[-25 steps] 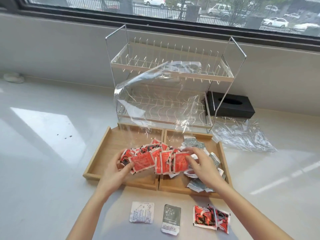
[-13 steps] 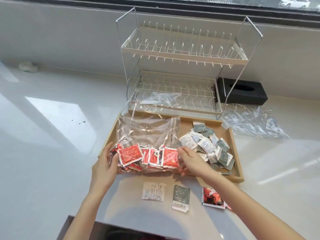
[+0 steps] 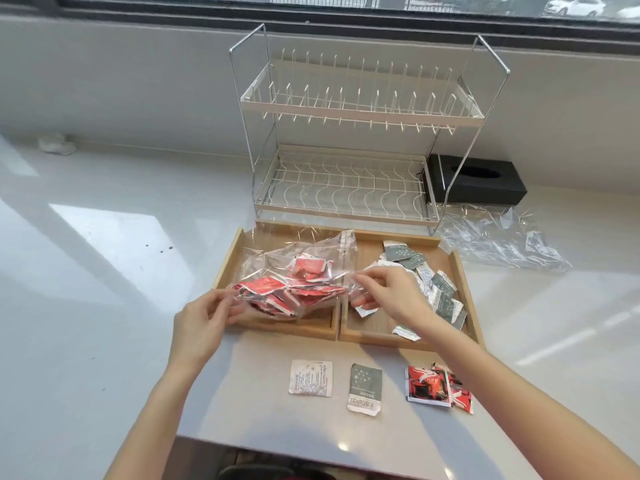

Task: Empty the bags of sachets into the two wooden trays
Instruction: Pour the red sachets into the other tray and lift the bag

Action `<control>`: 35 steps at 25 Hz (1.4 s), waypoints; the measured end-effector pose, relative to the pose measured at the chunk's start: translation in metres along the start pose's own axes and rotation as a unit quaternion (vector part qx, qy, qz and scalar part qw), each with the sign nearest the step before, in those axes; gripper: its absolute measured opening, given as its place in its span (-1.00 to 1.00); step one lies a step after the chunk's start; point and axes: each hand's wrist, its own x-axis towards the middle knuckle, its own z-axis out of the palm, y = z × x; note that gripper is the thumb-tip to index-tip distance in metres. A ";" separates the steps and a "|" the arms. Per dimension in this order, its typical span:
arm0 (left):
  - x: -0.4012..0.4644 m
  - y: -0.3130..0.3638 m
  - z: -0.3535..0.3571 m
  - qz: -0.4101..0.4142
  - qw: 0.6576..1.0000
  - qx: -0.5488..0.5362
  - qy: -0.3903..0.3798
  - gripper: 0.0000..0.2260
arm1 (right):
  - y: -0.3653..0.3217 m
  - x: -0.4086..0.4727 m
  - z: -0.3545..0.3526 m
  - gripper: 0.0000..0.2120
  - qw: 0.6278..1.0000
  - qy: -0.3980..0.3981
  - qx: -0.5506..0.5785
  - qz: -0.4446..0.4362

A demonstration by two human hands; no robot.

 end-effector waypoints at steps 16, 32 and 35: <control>0.048 0.083 -0.037 0.126 0.981 -0.092 0.116 -0.80 | -0.105 0.033 -0.052 -0.96 0.987 0.095 0.033 -0.122; 0.054 0.169 -0.055 0.279 0.928 -0.198 0.146 -0.77 | -0.173 0.030 -0.096 -0.92 0.960 0.117 0.090 -0.237; 0.051 0.183 -0.051 0.300 0.917 -0.221 0.142 -0.76 | -0.182 0.022 -0.110 -0.94 0.947 0.139 0.086 -0.277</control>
